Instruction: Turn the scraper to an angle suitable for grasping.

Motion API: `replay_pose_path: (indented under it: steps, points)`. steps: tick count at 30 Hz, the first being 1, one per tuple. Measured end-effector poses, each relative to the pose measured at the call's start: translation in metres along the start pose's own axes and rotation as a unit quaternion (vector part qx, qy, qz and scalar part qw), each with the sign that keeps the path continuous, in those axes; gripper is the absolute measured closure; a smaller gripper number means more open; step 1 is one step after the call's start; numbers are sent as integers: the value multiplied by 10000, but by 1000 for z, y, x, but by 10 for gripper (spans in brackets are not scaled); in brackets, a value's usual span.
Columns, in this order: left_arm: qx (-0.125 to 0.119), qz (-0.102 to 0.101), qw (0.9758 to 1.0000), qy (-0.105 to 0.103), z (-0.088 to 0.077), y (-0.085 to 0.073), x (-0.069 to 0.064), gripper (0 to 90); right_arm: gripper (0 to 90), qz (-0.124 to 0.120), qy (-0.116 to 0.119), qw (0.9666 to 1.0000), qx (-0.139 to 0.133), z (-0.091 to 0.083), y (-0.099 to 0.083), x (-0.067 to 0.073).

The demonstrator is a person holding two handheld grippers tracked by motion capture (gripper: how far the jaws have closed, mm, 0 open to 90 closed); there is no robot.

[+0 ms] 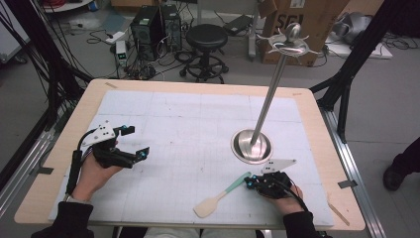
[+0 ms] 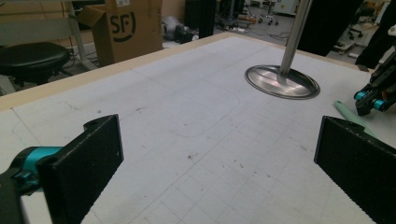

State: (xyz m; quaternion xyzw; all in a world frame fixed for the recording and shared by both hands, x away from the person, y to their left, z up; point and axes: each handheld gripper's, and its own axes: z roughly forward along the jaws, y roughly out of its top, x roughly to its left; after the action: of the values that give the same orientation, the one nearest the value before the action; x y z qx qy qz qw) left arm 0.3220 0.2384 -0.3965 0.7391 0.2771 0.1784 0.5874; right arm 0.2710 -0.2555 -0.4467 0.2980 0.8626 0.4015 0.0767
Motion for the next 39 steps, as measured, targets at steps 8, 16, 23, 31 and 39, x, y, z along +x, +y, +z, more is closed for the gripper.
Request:
replay_pose_path:
  steps: [8, 16, 23, 31, 39]
  points:
    - [42, 24, 10000, 5, 2, 0, -1, 17, 900, -16, -40, 10000, -8, 5, 4, -1]
    - [97, 41, 9999, -21, 4, -1, -2, 17, 900, -53, -191, 9998, -7, 21, 19, -1]
    - [109, 55, 9999, -27, 5, -2, -3, 17, 900, -51, -239, 9997, -61, 36, 31, 1]
    - [113, 53, 9999, -30, 5, -2, -3, 17, 900, -57, -184, 9997, -128, 57, 48, 4]
    - [116, 37, 9999, -14, 5, -2, -3, 17, 900, -170, -85, 9997, -147, 82, 68, 9]
